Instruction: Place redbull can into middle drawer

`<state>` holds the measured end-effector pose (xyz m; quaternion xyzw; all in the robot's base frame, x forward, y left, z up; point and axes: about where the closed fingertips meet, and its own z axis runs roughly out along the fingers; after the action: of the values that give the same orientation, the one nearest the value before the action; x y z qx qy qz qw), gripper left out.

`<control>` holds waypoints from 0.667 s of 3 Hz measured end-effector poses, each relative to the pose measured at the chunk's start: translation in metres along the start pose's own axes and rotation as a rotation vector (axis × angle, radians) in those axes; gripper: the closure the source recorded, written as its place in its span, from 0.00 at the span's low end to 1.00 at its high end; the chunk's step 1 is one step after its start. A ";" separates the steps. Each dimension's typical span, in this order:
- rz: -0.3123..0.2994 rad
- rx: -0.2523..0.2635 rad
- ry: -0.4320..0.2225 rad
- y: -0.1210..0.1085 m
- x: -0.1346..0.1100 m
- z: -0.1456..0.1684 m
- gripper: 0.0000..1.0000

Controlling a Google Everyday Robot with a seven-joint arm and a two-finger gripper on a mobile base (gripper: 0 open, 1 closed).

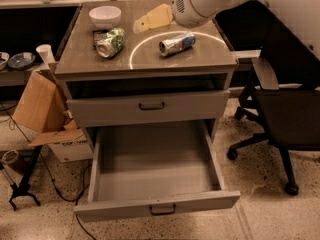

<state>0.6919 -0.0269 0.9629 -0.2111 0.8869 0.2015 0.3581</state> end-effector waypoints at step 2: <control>0.030 0.012 -0.016 -0.002 -0.003 0.013 0.00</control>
Offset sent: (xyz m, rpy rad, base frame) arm 0.0277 0.0113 -0.0146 0.0457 -0.0063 -0.0924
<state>0.7022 -0.0209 0.9564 -0.1940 0.8883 0.2030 0.3633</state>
